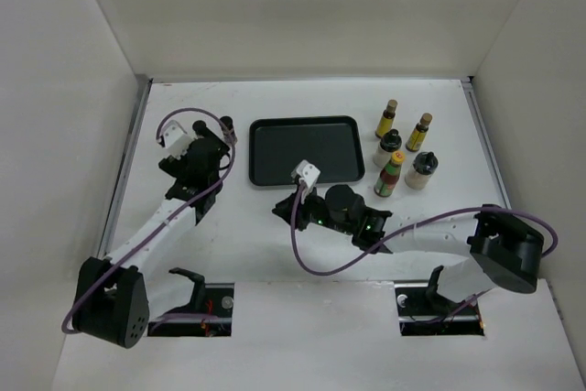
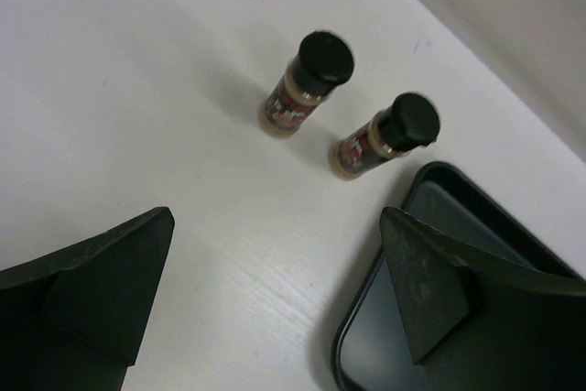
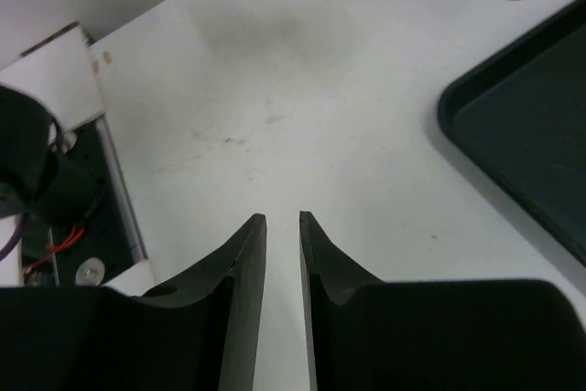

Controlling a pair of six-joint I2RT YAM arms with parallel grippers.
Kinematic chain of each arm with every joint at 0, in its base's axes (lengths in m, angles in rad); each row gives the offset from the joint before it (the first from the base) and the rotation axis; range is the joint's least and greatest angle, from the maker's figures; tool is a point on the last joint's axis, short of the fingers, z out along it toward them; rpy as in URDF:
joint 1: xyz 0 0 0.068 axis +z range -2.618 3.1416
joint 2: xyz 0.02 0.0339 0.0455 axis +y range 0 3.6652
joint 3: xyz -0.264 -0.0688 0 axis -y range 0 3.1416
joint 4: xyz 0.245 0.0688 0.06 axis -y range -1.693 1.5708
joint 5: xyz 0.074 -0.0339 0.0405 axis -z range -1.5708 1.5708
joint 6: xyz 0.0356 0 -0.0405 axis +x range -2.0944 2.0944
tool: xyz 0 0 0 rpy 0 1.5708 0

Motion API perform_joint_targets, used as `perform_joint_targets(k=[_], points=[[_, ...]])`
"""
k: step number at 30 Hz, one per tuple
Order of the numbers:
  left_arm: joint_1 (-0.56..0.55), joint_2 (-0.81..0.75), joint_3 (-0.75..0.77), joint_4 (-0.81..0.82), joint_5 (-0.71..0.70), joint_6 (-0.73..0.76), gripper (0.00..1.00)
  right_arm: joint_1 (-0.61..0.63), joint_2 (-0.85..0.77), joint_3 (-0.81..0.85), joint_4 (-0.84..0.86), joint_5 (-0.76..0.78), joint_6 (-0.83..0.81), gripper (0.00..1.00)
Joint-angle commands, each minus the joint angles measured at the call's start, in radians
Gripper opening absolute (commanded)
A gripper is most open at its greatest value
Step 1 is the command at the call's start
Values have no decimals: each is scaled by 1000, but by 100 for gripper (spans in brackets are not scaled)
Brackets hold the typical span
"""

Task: Organize the condiment bottles

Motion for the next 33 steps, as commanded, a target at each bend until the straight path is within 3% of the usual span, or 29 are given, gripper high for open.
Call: perform_joint_targets(k=[1,4,9,12,16,19,25,33], points=[[17,26,87,137,-70,70,100,-35,-55,-9,48,96,12,25],[53,79,136,187,-30,111,100,-66,-72,-23,48,117,26,28],[111,231,250,215,25,134,69,-83,-74,-29,48,122,29,45],[145,325,339,188,70,163,62,-86,-68,-29,48,128,24,54],[192,434,451,54,113,159,63,-90,-68,-32,50,150,20,68],[212,498,520,-22,153,153,68,-95,-52,-30,48,150,18,73],[215,616,641,-115,196,157,68,-93,-32,-18,41,150,15,75],[214,672,624,-130,185,137,58,-95,-40,-20,38,159,10,76]])
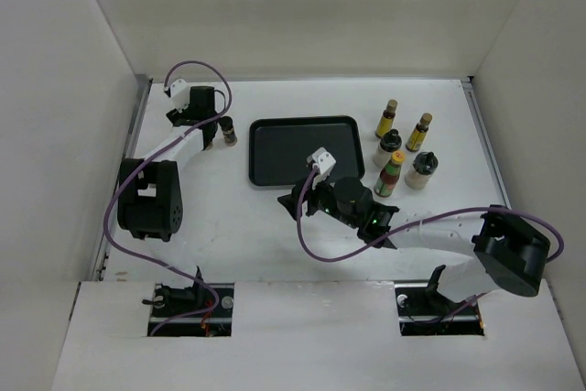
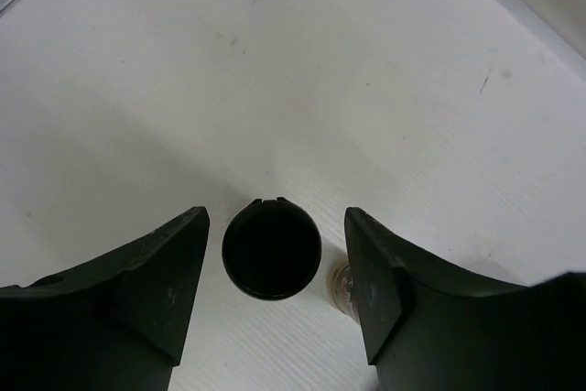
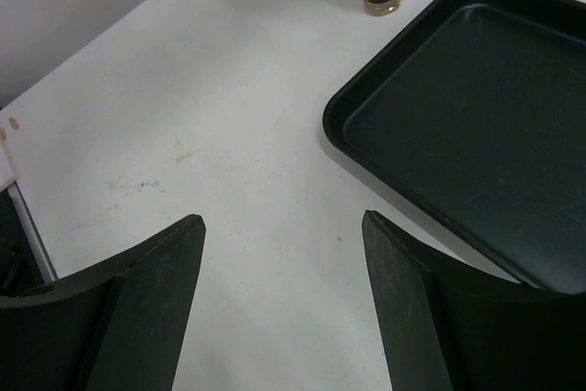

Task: Organize the condiment bottles

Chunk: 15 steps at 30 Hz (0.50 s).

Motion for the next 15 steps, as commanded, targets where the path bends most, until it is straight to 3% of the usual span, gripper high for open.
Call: perform_joint_targets(k=[1,5,15], points=[[0,-12,7,-6,-3,-10,58,-5,-3,5,34,19,-10,76],[-2,-12,-9,7,-13,-13,55,-3,8,13,25,24,-13,76],[20,-16,-39,26,-4,-21,29,-3,9,14,19,50,-24,77]])
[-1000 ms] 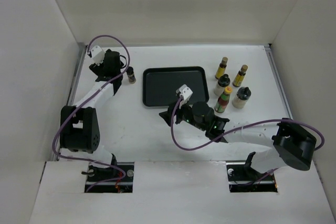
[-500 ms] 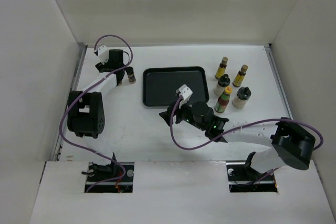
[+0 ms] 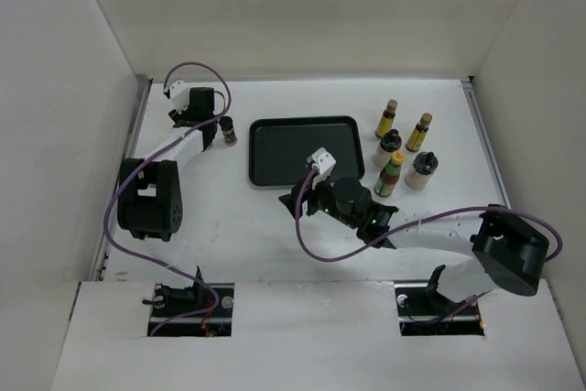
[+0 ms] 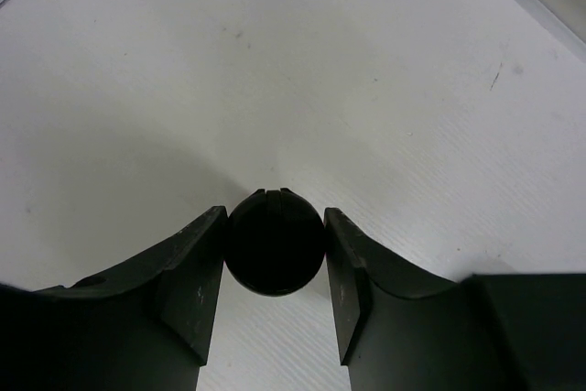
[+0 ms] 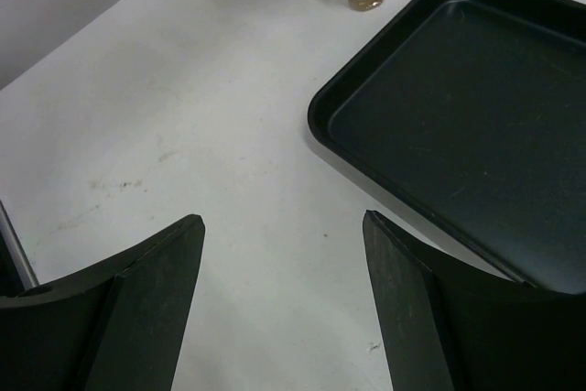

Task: Organize the condiment bottles

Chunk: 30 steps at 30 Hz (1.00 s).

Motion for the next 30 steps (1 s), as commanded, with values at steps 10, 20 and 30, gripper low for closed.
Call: perform_joint_targets(k=[10,20,30], points=[[-3,-411,-112,144,-134,-17,26,-6,-36,-11,63,27,12,79],[-274,-426,23,170,-81,40,27,-44,-74,-41,90,95,33,85],[-437,-136,83,233,-78,43,27,-121,-122,-84,106,133,75,86]])
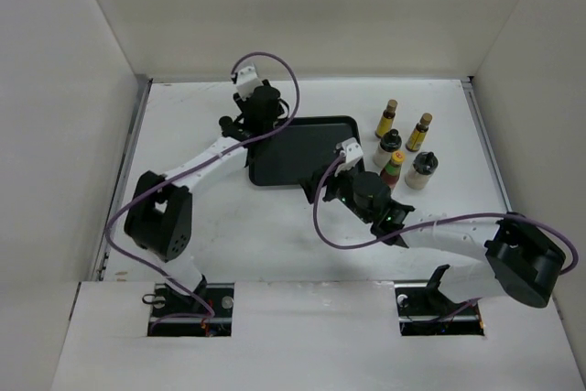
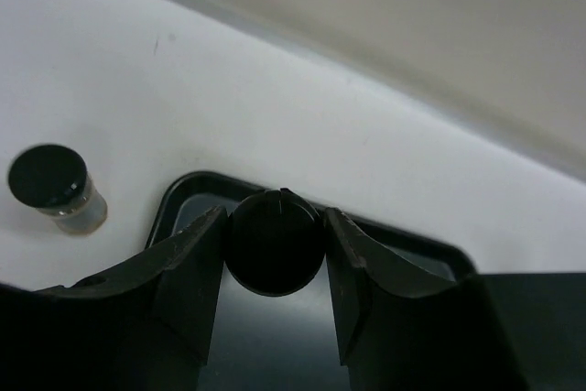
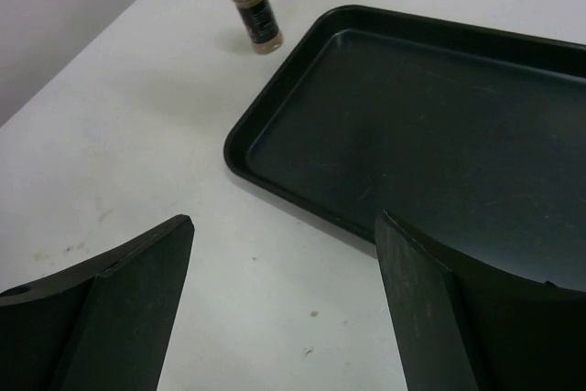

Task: Organize the condiment bottles

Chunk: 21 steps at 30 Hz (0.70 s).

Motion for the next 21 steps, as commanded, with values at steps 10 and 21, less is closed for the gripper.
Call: perform_joint_targets(k=[10,21], points=[[-11,154,40,70,-26,44,27,-25,-26,-4,55,30,32,88],[19,231,36,101,-43,82,28,-27,-23,-4,56,29,30,88]])
